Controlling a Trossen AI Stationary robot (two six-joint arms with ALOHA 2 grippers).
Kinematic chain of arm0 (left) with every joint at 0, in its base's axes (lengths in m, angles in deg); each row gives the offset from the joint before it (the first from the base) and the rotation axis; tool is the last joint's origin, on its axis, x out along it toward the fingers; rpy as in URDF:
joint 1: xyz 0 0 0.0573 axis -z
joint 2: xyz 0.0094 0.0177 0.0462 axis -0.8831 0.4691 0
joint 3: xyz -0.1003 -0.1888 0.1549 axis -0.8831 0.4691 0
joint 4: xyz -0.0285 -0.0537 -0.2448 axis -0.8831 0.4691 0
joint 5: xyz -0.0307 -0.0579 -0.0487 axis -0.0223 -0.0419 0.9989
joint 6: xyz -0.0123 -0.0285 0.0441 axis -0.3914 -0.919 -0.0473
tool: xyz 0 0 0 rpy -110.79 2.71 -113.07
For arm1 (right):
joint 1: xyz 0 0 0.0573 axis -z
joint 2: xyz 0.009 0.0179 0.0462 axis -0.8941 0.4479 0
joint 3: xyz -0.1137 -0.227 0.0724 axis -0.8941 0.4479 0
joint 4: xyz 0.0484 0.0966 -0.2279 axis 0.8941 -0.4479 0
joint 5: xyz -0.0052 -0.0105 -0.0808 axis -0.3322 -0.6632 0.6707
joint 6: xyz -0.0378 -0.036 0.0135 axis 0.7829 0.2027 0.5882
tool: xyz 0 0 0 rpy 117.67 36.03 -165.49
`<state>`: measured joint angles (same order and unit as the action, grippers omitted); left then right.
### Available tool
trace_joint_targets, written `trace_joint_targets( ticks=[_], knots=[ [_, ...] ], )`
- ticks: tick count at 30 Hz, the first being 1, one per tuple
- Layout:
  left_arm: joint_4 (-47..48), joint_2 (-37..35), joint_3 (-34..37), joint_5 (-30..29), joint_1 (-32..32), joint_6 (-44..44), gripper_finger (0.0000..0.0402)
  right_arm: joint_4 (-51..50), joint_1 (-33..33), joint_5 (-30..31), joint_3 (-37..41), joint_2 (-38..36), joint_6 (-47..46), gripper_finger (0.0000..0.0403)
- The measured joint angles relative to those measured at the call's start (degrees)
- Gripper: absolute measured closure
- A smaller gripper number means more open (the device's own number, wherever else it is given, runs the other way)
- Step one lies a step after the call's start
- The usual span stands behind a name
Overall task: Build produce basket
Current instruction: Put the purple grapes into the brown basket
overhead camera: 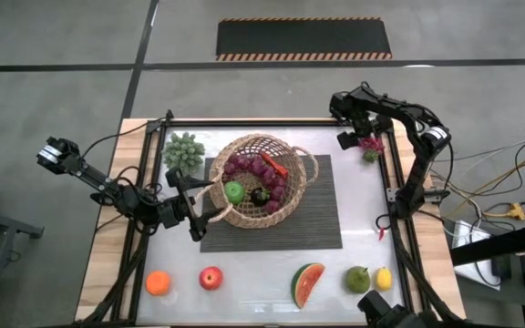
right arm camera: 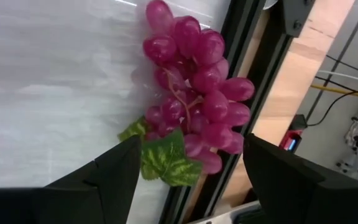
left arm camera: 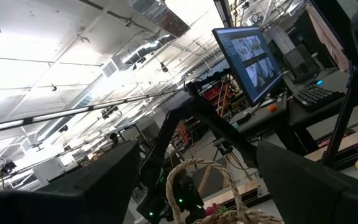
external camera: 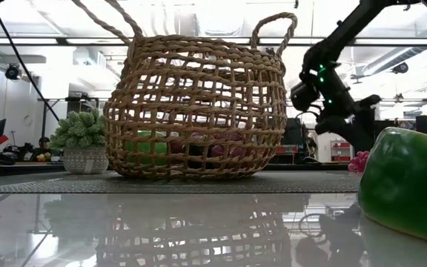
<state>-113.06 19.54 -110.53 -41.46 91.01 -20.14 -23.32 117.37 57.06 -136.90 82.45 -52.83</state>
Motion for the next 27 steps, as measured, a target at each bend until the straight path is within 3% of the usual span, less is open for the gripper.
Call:
trace_joint_targets(
  ticks=[8,27],
  knots=[
    [0.0,0.0,-0.04,-0.04,0.0,0.02,0.0096,5.65,0.33,1.68,3.59,0.02,1.46,0.0151],
    [0.0,0.0,-0.07,-0.07,0.07,0.07,0.0096,14.08,-0.08,3.19,9.37,0.07,1.97,0.0232]
  ],
)
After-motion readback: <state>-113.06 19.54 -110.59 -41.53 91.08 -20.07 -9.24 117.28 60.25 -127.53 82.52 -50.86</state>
